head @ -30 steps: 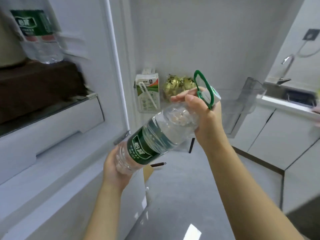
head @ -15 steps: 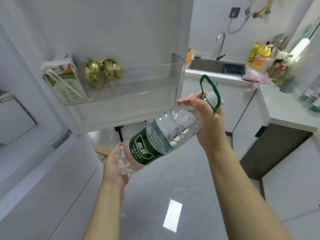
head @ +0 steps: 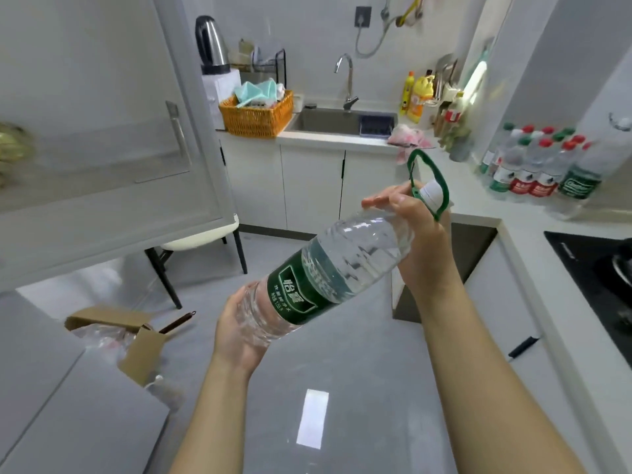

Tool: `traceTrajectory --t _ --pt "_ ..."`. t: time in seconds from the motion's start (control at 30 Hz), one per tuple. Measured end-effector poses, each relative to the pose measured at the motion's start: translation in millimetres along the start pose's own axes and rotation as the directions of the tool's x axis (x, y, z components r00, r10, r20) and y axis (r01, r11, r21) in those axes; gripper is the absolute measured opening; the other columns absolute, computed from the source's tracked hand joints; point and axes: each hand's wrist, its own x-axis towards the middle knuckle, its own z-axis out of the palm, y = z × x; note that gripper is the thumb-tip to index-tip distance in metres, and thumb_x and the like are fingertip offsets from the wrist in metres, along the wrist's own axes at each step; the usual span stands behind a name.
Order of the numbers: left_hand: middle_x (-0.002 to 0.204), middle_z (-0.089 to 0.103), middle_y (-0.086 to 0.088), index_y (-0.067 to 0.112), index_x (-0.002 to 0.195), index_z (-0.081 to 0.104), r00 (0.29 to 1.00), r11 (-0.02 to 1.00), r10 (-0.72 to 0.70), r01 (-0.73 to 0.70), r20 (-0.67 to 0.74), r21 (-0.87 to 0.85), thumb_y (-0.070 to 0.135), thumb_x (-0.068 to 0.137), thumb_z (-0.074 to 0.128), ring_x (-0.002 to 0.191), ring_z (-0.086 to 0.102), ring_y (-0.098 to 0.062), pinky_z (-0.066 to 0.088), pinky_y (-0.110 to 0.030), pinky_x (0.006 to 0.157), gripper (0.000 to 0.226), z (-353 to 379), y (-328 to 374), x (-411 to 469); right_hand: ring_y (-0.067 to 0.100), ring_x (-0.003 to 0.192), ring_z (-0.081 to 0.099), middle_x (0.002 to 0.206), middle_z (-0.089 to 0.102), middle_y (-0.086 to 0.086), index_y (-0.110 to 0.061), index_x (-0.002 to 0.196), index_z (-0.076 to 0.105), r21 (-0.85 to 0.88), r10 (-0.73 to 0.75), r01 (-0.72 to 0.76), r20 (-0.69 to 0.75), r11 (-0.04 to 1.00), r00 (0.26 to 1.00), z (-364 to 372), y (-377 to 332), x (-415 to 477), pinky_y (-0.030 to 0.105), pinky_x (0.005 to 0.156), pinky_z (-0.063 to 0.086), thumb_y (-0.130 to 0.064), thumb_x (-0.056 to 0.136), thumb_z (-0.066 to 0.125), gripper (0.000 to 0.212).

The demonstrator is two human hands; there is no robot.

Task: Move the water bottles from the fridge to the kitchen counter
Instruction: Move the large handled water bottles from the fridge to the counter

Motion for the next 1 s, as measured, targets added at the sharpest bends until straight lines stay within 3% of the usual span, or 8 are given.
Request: traceTrajectory --t 0.07,0.2,0.33,0.47,0.6,0.7,0.8,1.0 --pt "0.137 0.051 -0.024 0.000 0.138 0.046 1.000 1.000 -0.012 0.012 0.013 0.020 0.033 0.091 0.051 0.120 0.053 -0.038 0.031 -0.061 0.109 0.057 15 -12 6 0.026 0.083 0.069 0.072 0.070 0.000 -0.021 0.069 0.069 -0.006 -0.002 0.001 -0.033 1.000 0.999 -20 -5 3 0.047 0.090 0.051 -0.009 0.079 0.057 0.019" --pt "0.131 0.056 -0.023 0.002 0.132 0.052 0.996 0.996 -0.060 0.055 0.064 0.065 0.034 0.089 0.054 0.114 0.058 -0.037 0.041 -0.057 0.103 0.054 42 -32 26 0.025 0.082 0.069 0.071 0.068 0.004 -0.006 0.074 0.058 -0.022 0.001 -0.003 -0.103 1.000 0.995 -55 -11 12 0.040 0.082 0.053 -0.007 0.079 0.055 0.006" --pt "0.117 0.063 -0.018 0.007 0.111 0.065 0.982 0.991 -0.119 0.109 0.148 0.074 0.033 0.085 0.058 0.102 0.065 -0.033 0.051 -0.050 0.091 0.037 68 -51 54 0.025 0.081 0.069 0.072 0.068 0.002 -0.017 0.069 0.063 -0.033 -0.023 0.018 -0.154 0.999 0.988 -87 -9 26 0.040 0.082 0.052 -0.007 0.080 0.054 0.017" --pt "0.115 0.063 -0.016 0.010 0.100 0.069 0.963 0.984 -0.173 0.163 0.206 0.065 0.032 0.081 0.060 0.102 0.063 -0.033 0.042 -0.056 0.101 0.031 95 -70 89 0.027 0.080 0.069 0.071 0.070 0.000 -0.024 0.067 0.068 -0.089 -0.077 0.063 -0.172 0.994 0.982 -116 0 52 0.045 0.085 0.052 -0.006 0.081 0.054 0.027" --pt "0.123 0.056 -0.017 0.010 0.106 0.064 0.948 0.974 -0.226 0.225 0.223 0.030 0.030 0.084 0.059 0.112 0.054 -0.035 0.030 -0.058 0.111 0.031 125 -83 139 0.029 0.080 0.069 0.072 0.069 0.005 -0.020 0.066 0.068 -0.130 -0.104 0.078 -0.211 0.988 0.972 -144 15 88 0.044 0.083 0.051 -0.007 0.081 0.055 0.024" --pt "0.119 0.060 -0.018 0.008 0.105 0.065 0.938 0.970 -0.242 0.238 0.250 0.047 0.028 0.086 0.057 0.108 0.058 -0.033 0.036 -0.055 0.107 0.029 152 -87 185 0.028 0.080 0.069 0.070 0.068 0.003 -0.022 0.066 0.066 -0.120 -0.106 0.077 -0.258 0.990 0.960 -163 27 125 0.048 0.086 0.052 -0.007 0.080 0.055 0.024" --pt "0.108 0.067 -0.014 0.007 0.095 0.069 0.929 0.968 -0.251 0.240 0.271 0.073 0.028 0.078 0.062 0.094 0.066 -0.030 0.048 -0.047 0.093 0.028 181 -85 229 0.027 0.079 0.068 0.069 0.069 0.002 -0.018 0.067 0.065 -0.123 -0.094 0.059 -0.303 0.991 0.948 -179 39 165 0.051 0.089 0.050 -0.007 0.079 0.055 0.020" --pt "0.102 0.066 -0.012 0.007 0.093 0.068 0.911 0.961 -0.277 0.259 0.305 0.101 0.026 0.079 0.060 0.092 0.064 -0.028 0.042 -0.047 0.099 0.025 222 -89 303 0.025 0.077 0.068 0.071 0.069 0.008 -0.010 0.069 0.063 -0.121 -0.092 0.047 -0.396 0.992 0.914 -211 59 219 0.041 0.079 0.053 -0.006 0.078 0.054 0.013"
